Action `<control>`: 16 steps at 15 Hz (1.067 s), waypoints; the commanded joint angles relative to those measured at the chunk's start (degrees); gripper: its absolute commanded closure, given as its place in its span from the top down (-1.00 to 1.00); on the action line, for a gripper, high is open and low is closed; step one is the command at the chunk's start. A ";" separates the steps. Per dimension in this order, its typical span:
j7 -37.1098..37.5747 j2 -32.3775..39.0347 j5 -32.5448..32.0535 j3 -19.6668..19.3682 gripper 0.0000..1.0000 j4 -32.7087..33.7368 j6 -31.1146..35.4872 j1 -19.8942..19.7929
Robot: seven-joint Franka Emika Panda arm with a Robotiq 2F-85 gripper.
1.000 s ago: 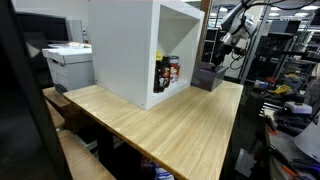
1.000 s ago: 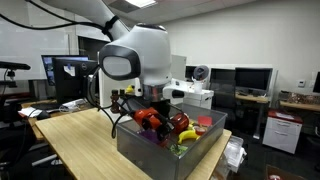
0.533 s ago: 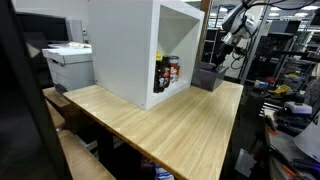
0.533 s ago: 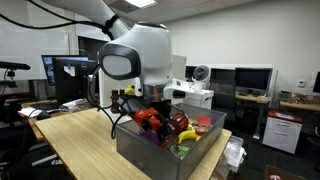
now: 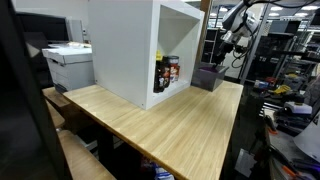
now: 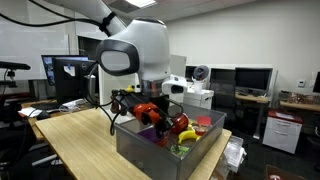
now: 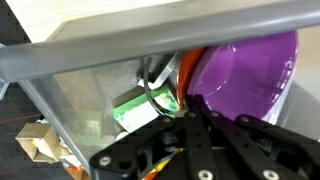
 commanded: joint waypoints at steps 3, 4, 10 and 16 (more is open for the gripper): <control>-0.68 -6.16 -1.49 -2.58 -0.98 -4.73 -0.98 2.15; -0.63 -6.54 -1.50 -2.90 -0.98 -4.95 -1.02 2.39; -1.08 -9.29 -0.99 -5.31 -0.98 -6.35 -2.29 3.15; -0.36 -11.68 -1.59 -7.16 -0.98 -7.51 -2.50 4.13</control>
